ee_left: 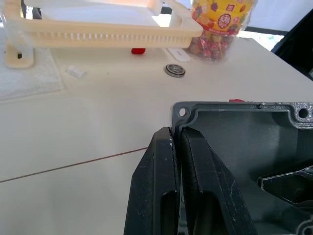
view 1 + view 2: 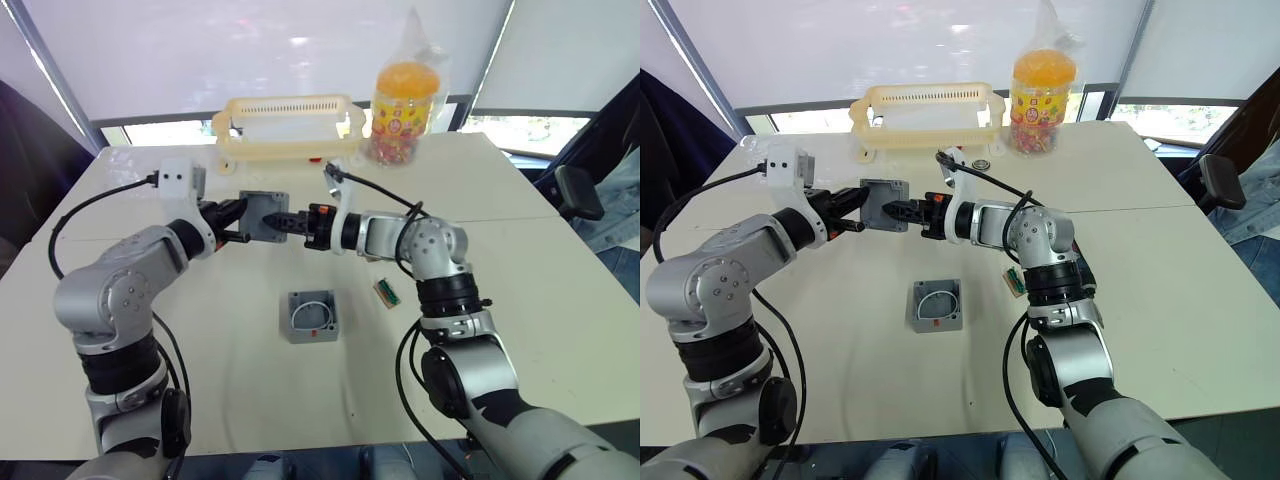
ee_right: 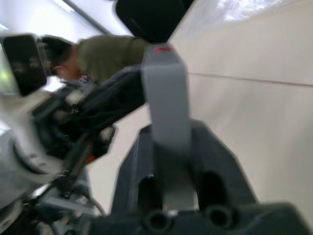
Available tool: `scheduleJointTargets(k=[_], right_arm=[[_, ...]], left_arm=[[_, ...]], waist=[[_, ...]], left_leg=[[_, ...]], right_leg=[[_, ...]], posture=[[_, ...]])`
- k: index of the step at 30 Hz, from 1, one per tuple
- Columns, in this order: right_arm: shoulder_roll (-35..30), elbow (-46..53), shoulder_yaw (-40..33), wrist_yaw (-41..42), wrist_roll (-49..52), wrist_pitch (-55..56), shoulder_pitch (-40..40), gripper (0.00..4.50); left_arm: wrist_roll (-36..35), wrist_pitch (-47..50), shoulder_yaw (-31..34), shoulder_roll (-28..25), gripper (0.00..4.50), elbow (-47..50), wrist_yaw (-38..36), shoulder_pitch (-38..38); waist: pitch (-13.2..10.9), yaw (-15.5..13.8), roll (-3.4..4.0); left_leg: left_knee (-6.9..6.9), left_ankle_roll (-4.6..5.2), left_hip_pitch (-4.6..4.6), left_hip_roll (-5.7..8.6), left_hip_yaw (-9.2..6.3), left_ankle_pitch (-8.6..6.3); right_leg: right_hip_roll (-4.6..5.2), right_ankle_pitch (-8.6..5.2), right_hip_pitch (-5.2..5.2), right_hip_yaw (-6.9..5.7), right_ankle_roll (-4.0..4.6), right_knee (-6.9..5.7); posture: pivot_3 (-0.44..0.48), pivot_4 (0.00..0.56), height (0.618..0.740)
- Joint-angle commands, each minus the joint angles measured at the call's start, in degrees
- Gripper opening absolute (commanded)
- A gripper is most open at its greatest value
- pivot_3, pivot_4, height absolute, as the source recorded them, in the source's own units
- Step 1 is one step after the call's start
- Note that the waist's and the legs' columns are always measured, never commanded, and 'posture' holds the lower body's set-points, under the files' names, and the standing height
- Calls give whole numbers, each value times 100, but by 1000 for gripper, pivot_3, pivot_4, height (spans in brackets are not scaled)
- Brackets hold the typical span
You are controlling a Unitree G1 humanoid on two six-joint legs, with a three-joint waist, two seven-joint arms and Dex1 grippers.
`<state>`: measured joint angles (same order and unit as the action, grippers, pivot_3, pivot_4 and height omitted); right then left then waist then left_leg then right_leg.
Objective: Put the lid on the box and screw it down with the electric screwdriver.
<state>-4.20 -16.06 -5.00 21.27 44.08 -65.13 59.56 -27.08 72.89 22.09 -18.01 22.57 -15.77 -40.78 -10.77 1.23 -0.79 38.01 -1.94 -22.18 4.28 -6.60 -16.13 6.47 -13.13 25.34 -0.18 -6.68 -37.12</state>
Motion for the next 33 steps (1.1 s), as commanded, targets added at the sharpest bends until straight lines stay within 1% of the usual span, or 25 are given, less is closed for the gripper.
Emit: scheduleJointTargets(k=[1, 4, 6, 10, 11, 13, 15, 16, 18, 19, 22, 23, 25, 28, 29, 30, 33], right_arm=[[4, 263, -171, 96, 78, 64, 51, 251], [-58, 374, -184, 180, 70, 128, -18, 251], [-134, 498, -140, 315, 31, 220, -91, 251], [-374, 698, -69, 653, -127, 550, -210, 251], [-467, 732, -48, 767, -179, 657, -236, 251], [-682, 813, 42, 1075, -308, 945, -297, 251], [-957, 961, 178, 1575, -540, 1542, -418, 251], [-1055, 1055, 225, 1839, -699, 2022, -515, 251], [-1275, 1157, 424, 2408, -1141, 3096, -694, 251], [-1509, 1115, 688, 2937, -1706, 4381, -845, 251], [-1876, 686, 1157, 3809, -2790, 7064, -1035, 251], [-1922, 409, 1242, 3951, -3055, 7977, -1043, 251], [-1949, -117, 1363, 4153, -3420, 9445, -1021, 251], [-1955, -1129, 1574, 4352, -3817, 12096, -959, 251], [-1917, -1382, 1609, 4342, -3848, 12503, -923, 251], [-1885, -1616, 1647, 4311, -3855, 12768, -863, 251], [-1863, -2617, 1726, 3938, -4533, 14348, -748, 251]], left_arm=[[-224, -508, -89, -114, 0, 305, -258, 183], [-801, -264, 226, -104, 1040, 242, -561, 242], [-1016, -263, 357, -165, 2025, 196, -632, 247], [-1434, -58, 820, -349, 4215, -8, -537, 186], [-1551, 12, 965, -448, 4473, -64, -548, 215], [-1815, 145, 1241, -656, 4473, -149, -613, 315], [-1709, -583, 1481, -748, 4473, 66, -649, 622], [-1717, -825, 1574, -775, 4473, 143, -668, 761], [-2077, -707, 1695, -895, 4473, 35, -813, 938], [-2339, -526, 1655, -1029, 4473, 27, -1046, 1141], [-2868, -336, 1595, -1233, 4473, -1, -1367, 1557], [-2934, -364, 1539, -1264, 4473, -23, -1423, 1704], [-3002, -452, 1436, -1317, 4473, -82, -1477, 1911], [-3054, -596, 1203, -1304, 4473, -142, -1614, 2237], [-3046, -652, 1131, -1325, 4473, -162, -1662, 2311], [-3048, -711, 1083, -1358, 4473, -184, -1692, 2358], [-3065, -819, 781, -1424, 4473, -107, -1847, 2542]], waist=[[0, 1, 1], [0, -7, 1], [0, -15, 1], [0, -5, 1], [0, 4, 1], [0, 17, 1], [0, 36, 1], [0, 49, 1], [0, 56, 1], [-1, 65, 0], [-1, 92, 0], [-1, 115, 0], [-1, 137, -1], [-1, 145, 0], [-1, 145, 0], [-2, 139, -1], [-2, 132, -2]], left_leg=[[0, 0, 0, 0, 0, 0], [0, 0, -1, -2, 1, 0], [0, 0, -5, -3, -1, 0], [0, 0, -5, -1, 0, 0], [1, 0, -5, -1, 0, 0], [0, 0, -5, 0, 0, 0], [0, 0, -5, 0, 1, 0], [0, 0, -5, -1, 3, 0], [-1, -1, -6, -3, 4, 0], [-1, -1, -6, -1, 6, 0], [0, 0, -6, 0, 11, -1], [0, 0, -6, 1, 12, -1], [0, -1, 1, -3, 12, 0], [-4, -8, 13, -9, 13, 3], [-5, -8, 16, -8, 13, 3], [-6, -34, 17, -13, 14, 18], [-5, -41, 17, -14, 12, 22]], right_leg=[[0, 0, 0, 0, 0, 0], [-1, 1, 1, 1, 1, 2], [0, 1, 1, 0, 1, 3], [-1, 1, 1, 0, 1, 3], [-2, 1, 1, 0, 1, 3], [-5, 1, 3, 0, 1, 3], [-6, 1, 4, 0, 1, 4], [-6, 1, 3, 0, 1, 6], [-5, 1, 2, 0, 1, 12], [-4, 1, 2, 0, 1, 12], [-3, 0, 0, 0, 0, 12], [-3, 1, 0, 0, 0, 12], [-4, 1, -5, 0, 0, 11], [-9, 2, -10, 1, 2, 9], [-9, 2, -13, 3, 3, 10], [-9, 1, -14, 4, 3, 11], [-8, 2, -15, 8, 4, 11]], posture=[[0, 150, 740], [0, 150, 740], [0, 150, 740], [0, 150, 740], [0, 150, 740], [0, 150, 740], [0, 150, 740], [0, 150, 740], [0, 150, 740], [0, 150, 740], [0, 150, 740], [0, 150, 740], [0, 150, 740], [0, 150, 740], [0, 150, 740], [0, 150, 740], [0, 150, 740]])
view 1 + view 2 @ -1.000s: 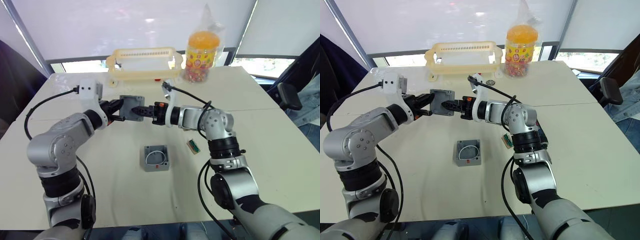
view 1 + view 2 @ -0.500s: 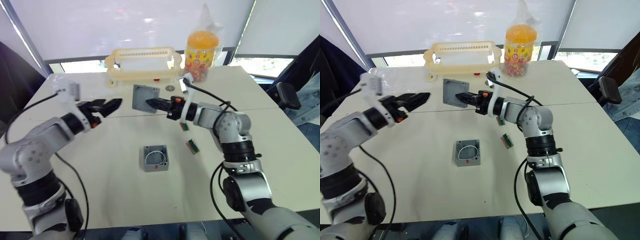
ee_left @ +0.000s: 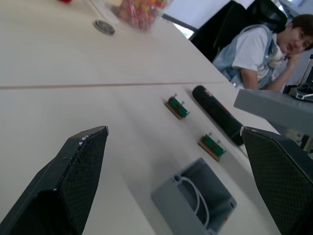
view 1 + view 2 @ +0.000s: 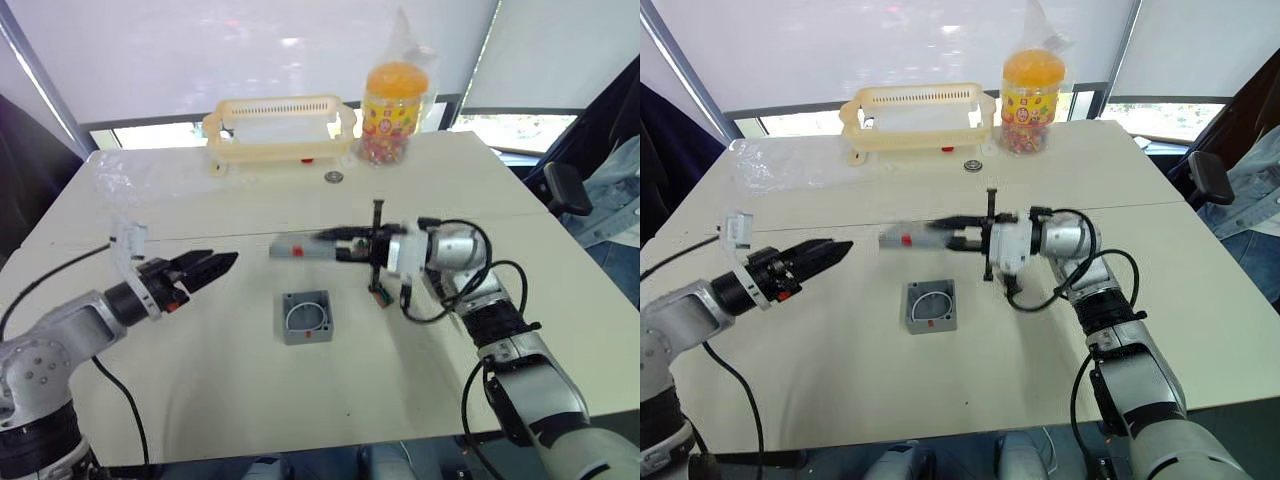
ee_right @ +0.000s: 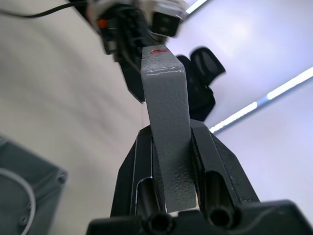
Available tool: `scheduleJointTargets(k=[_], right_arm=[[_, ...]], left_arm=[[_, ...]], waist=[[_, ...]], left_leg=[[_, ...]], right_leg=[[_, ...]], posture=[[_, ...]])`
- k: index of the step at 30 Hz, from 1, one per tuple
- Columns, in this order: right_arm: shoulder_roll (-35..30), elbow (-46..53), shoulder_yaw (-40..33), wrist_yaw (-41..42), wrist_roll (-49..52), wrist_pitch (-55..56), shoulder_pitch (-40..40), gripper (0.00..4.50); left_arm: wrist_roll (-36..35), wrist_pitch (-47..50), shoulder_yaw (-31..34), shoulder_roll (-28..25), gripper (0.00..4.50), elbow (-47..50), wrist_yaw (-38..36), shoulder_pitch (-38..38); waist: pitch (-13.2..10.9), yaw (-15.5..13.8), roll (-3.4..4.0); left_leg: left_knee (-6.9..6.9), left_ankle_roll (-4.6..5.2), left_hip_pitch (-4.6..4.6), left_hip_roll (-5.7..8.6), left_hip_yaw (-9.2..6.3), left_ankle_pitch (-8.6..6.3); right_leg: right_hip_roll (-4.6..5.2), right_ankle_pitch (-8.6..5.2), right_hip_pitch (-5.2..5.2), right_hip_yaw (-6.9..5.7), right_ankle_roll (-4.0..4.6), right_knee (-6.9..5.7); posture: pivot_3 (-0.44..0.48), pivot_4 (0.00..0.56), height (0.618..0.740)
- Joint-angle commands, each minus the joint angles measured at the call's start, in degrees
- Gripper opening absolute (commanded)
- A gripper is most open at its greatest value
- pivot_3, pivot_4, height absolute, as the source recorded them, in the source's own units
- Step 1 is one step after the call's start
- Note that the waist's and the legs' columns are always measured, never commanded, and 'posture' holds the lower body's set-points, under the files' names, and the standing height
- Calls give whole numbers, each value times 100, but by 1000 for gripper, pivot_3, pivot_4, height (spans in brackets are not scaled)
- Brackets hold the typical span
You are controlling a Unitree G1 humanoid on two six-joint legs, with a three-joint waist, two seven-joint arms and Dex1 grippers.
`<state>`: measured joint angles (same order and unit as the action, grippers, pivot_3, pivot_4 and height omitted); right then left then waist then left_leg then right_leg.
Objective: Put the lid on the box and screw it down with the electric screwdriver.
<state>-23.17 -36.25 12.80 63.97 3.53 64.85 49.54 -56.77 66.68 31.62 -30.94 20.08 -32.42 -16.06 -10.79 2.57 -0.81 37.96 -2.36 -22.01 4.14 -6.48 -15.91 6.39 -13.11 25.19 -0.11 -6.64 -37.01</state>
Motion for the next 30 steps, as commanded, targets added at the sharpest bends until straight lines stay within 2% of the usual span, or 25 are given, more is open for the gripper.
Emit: scheduleJointTargets(k=[1, 4, 9, 18, 21, 22, 27, 30], right_arm=[[58, -893, -111, -493, -763, 1806, 305, 251], [176, -1468, -451, -951, -1539, 2577, 514, 251], [228, -1410, -983, -1978, -3201, 2765, 489, 251], [28, -1363, -820, -4284, -5628, 2605, 572, 251], [-133, -1222, -489, -5425, -6439, 2341, 631, 251], [-205, -1165, -289, -5896, -6749, 2216, 665, 251], [-541, -974, 1021, -8351, -8101, 1460, 965, 251], [-677, -1011, 1883, -9680, -8672, 1034, 1244, 251]], left_arm=[[-71, -242, -272, -199, 4473, 174, -279, 155], [0, -412, -456, -427, 4473, 204, -511, 344], [15, -607, -704, -843, 4473, 185, -901, 466], [1069, -1835, -1577, -1694, 4473, 330, -1693, 265], [1222, -2125, -1732, -1853, 3637, 242, -2003, 111], [1218, -2160, -1769, -1883, 3230, 204, -2096, 45], [1230, -2171, -2110, -1992, 634, 161, -2448, -233], [1361, -2251, -2281, -1930, 634, 22, -2477, -379]], waist=[[0, -3, 0], [0, -3, 0], [0, -4, 1], [0, -5, 1], [0, -2, 1], [0, 7, 1], [-1, 20, 0], [-1, 20, -1]], left_leg=[[0, 0, 1, 0, 0, 0], [-1, 0, 4, 2, 0, 0], [-3, -3, 8, 2, -2, 1], [-65, -12, 67, 3, 20, 8], [-75, -19, 68, 0, 18, 12], [-75, -19, 68, -1, 18, 12], [-87, -29, 66, -7, 37, 17], [-89, -32, 65, -9, 47, 19]], right_leg=[[0, 0, -2, 0, 0, 0], [-2, -1, -4, 2, 1, 0], [-15, -1, -4, 7, 5, -1], [-21, -4, -28, 36, 15, 8], [-28, -5, -24, 35, 23, 8], [-29, -5, -22, 36, 25, 7], [-43, -6, 4, 66, 33, -3], [-47, -7, 12, 80, 35, -5]], posture=[[0, 150, 740], [0, 150, 740], [0, 150, 740], [0, 150, 740], [0, 150, 740], [0, 150, 740], [0, 150, 740], [0, 150, 740]])
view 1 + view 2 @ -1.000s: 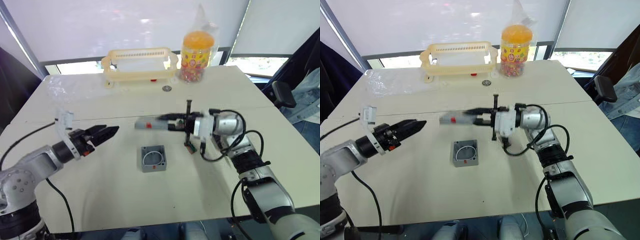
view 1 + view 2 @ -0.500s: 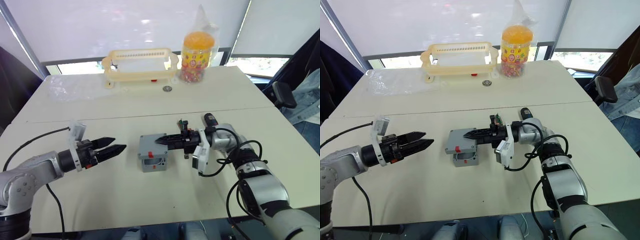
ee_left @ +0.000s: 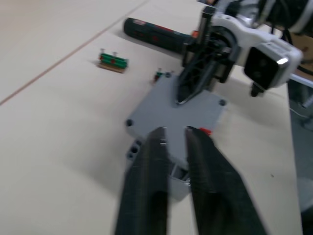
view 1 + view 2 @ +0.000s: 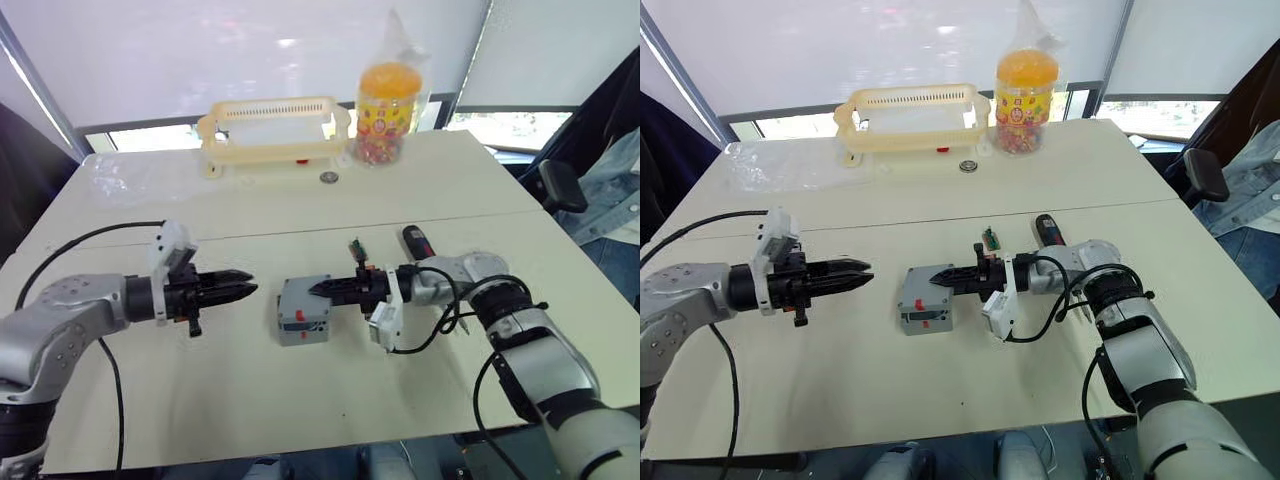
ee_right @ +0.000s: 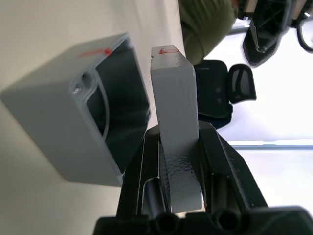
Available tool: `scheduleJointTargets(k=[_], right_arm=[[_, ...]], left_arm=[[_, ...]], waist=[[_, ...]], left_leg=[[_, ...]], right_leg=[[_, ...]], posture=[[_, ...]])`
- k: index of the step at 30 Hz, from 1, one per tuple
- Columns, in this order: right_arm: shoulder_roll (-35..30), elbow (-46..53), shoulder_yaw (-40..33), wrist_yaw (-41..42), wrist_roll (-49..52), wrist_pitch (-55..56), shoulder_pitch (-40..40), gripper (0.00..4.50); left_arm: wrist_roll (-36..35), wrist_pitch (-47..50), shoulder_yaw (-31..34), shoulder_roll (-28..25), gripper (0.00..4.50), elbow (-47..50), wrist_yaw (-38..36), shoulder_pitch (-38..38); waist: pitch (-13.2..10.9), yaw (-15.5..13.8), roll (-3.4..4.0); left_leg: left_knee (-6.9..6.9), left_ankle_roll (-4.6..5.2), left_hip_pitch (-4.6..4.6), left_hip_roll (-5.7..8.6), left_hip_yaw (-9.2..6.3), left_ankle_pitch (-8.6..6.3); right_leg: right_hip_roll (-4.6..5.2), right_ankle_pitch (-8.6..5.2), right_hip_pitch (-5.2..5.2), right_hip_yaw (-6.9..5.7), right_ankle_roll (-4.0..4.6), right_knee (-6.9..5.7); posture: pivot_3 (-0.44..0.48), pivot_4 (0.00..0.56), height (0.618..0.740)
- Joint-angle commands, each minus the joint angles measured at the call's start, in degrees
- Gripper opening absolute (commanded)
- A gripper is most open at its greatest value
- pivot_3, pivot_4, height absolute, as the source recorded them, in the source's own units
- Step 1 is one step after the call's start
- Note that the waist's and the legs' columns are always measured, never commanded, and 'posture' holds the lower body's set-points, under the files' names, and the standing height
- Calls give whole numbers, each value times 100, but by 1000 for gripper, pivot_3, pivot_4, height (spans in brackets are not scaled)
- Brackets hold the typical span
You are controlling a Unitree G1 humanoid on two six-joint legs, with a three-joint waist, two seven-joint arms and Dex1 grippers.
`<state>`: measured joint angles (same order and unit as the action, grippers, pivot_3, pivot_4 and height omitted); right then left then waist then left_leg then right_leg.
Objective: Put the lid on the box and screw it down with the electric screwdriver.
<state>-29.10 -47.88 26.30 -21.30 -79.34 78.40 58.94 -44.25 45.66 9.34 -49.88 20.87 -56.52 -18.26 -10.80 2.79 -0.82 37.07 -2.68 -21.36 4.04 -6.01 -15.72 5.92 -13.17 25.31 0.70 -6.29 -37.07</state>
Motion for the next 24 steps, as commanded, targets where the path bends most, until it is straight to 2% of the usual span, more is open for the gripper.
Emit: scheduleJointTargets(k=[1, 5, 10, 17, 24], right_arm=[[-110, 127, 818, -1531, -556, -437, 409, 251], [-133, -118, 1866, -2844, -1066, -844, 828, 251], [-139, -384, 2699, -3800, -1220, -1070, 1177, 251], [18, -772, 3428, -4274, -1171, -1310, 1426, 251], [216, -1144, 3755, -4209, -961, -1267, 1526, 251]], left_arm=[[187, -220, -120, -1, 634, -172, -96, -192], [448, -440, -302, 29, 634, -568, -261, -259], [488, -477, -280, 36, 634, -583, -302, -162], [406, -410, -221, 123, 634, -190, -177, 254], [481, -479, -221, 212, 634, -223, -83, 338]], waist=[[0, -6, 0], [0, -6, -1], [-1, -13, -1], [-1, 6, -2], [-1, -3, -2]], left_leg=[[0, 0, -1, 0, 1, 0], [-1, -2, 1, -2, 11, 1], [-3, -2, -2, -1, 14, 1], [-5, -2, 0, -4, 15, 1], [-5, -1, 1, -4, 17, 1]], right_leg=[[-1, -2, 2, 1, 3, 0], [-4, 0, 5, 9, 5, 0], [-4, 1, 6, 13, 5, 5], [-6, 2, 7, 15, 2, 4], [-7, 3, 6, 16, 2, 2]], posture=[[0, 150, 740], [0, 150, 740], [0, 150, 740], [0, 150, 740], [0, 150, 740]])
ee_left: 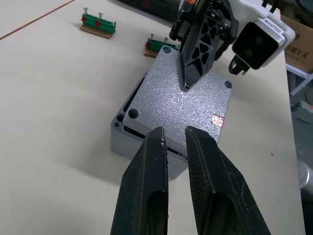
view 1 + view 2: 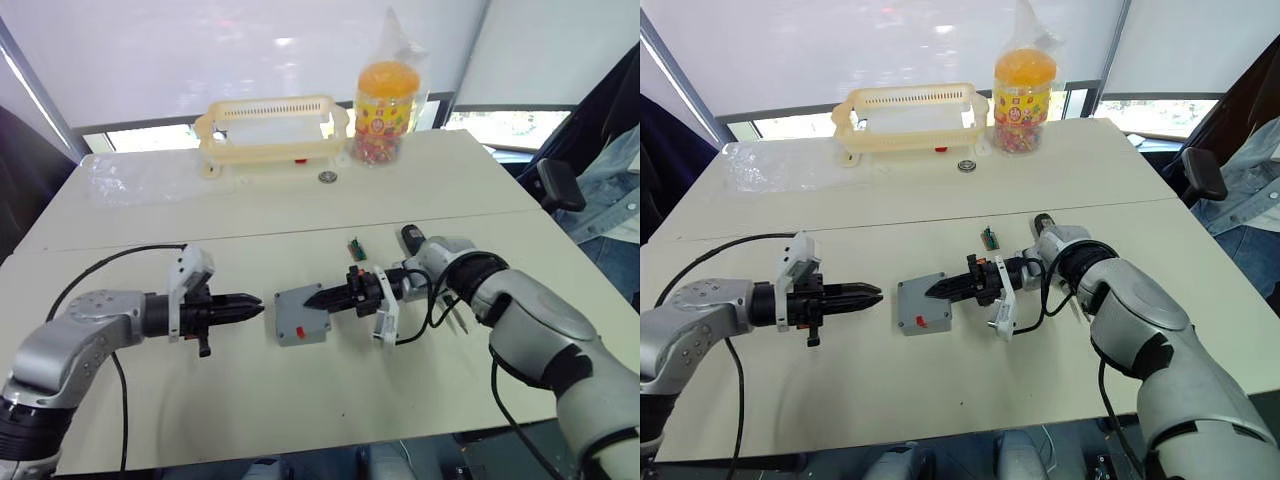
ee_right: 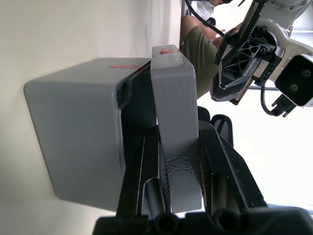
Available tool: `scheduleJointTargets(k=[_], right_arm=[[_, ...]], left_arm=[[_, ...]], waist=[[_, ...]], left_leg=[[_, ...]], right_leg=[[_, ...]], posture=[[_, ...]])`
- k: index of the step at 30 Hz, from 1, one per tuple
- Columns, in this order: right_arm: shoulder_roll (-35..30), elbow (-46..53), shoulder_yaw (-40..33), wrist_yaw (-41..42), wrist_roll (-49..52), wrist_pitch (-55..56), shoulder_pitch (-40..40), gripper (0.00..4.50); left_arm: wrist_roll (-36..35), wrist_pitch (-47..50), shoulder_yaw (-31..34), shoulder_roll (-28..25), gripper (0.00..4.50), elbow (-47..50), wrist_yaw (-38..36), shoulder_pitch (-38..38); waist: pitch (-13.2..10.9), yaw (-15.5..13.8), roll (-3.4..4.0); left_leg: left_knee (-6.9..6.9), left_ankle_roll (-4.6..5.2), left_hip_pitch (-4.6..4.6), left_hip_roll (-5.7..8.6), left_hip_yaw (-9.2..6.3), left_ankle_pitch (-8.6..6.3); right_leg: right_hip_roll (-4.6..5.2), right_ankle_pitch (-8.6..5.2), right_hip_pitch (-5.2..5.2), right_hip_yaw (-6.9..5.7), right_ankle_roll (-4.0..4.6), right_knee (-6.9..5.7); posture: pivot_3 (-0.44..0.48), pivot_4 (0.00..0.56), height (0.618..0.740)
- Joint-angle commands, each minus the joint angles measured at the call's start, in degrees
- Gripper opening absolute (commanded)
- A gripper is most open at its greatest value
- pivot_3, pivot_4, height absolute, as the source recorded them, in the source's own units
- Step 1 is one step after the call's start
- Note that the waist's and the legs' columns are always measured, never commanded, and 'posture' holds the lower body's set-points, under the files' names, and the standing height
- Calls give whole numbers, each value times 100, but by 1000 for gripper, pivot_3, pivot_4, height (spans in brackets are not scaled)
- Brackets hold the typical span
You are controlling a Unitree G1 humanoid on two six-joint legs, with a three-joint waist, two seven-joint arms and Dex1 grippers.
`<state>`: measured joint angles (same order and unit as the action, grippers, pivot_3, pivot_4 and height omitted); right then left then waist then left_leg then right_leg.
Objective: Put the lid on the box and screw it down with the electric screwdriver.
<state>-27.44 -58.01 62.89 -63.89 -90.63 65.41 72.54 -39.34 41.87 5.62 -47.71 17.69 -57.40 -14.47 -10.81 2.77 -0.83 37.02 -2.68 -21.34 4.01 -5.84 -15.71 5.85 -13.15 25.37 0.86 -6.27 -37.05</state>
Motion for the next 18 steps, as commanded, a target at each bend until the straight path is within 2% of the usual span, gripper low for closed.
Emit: scheduleJointTargets(k=[1, 12, 18], right_arm=[[79, -200, 94, 103, 237, 72, 176, 251], [104, -473, 337, 233, 454, 123, 167, 251], [204, -610, 483, 280, 466, 58, 225, 251]], left_arm=[[-2, -110, 145, -8, 634, 89, 4, -42], [75, -187, 65, 68, 634, 44, 4, -119], [253, -317, -226, 236, 634, 4, -33, -380]], waist=[[0, -1, 0], [0, -2, 0], [0, -8, 0]], left_leg=[[0, 0, 0, 0, 0, 0], [0, 0, 1, 0, 0, 0], [0, 0, 2, 0, 0, 0]], right_leg=[[0, 0, 0, 0, 0, 0], [0, 0, 0, 0, -1, 0], [0, 1, -2, 0, 0, 0]], posture=[[0, 150, 740], [0, 150, 740], [0, 150, 740]])
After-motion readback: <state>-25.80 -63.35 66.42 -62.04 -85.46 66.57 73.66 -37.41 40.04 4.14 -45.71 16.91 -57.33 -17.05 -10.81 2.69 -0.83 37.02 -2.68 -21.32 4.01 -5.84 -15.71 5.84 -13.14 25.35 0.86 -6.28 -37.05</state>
